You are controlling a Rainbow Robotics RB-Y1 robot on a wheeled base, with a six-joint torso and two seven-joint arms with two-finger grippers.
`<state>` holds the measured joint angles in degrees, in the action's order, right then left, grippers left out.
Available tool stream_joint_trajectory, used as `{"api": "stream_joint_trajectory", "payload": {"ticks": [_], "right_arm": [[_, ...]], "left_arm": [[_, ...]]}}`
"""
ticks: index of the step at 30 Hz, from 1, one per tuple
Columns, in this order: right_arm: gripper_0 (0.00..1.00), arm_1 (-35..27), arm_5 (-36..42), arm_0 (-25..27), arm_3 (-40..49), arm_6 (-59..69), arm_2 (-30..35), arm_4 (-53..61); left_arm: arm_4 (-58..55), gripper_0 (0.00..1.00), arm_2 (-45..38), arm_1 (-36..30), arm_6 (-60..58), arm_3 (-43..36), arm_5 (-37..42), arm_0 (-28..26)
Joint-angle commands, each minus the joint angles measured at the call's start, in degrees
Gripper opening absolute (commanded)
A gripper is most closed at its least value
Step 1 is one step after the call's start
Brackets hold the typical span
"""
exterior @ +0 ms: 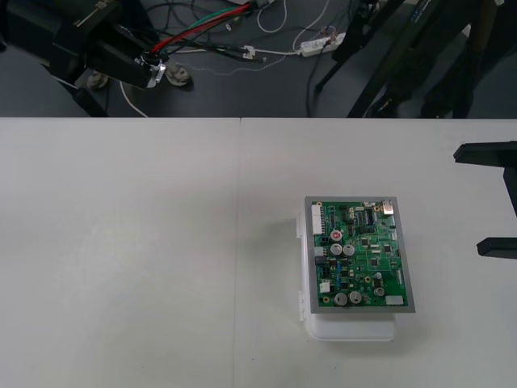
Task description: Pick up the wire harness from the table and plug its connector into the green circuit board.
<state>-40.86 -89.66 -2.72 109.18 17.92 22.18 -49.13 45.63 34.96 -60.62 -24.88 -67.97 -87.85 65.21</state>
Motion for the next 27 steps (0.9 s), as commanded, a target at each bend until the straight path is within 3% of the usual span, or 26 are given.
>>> {"api": "stream_joint_trajectory", "payload": {"ticks": [1, 16, 27], "right_arm": [[1.00, -2.6, -0.3, -3.5, 0.2, -1.1, 0.6, 0.4], [1.00, -3.3, -0.3, -4.1, 0.2, 0.4, -1.0, 0.4], [1.00, -3.3, -0.3, -4.1, 0.1, 0.4, -0.9, 0.6]], "left_arm": [[0.2, 0.00, -7.1, 2.4, 0.3, -4.4, -2.2, -5.1], [0.3, 0.00, -16.6, 8.9, -2.5, -13.2, -2.2, -20.6], [0.3, 0.00, -16.9, 14.6, -6.2, -19.4, -2.2, -28.9]]}}
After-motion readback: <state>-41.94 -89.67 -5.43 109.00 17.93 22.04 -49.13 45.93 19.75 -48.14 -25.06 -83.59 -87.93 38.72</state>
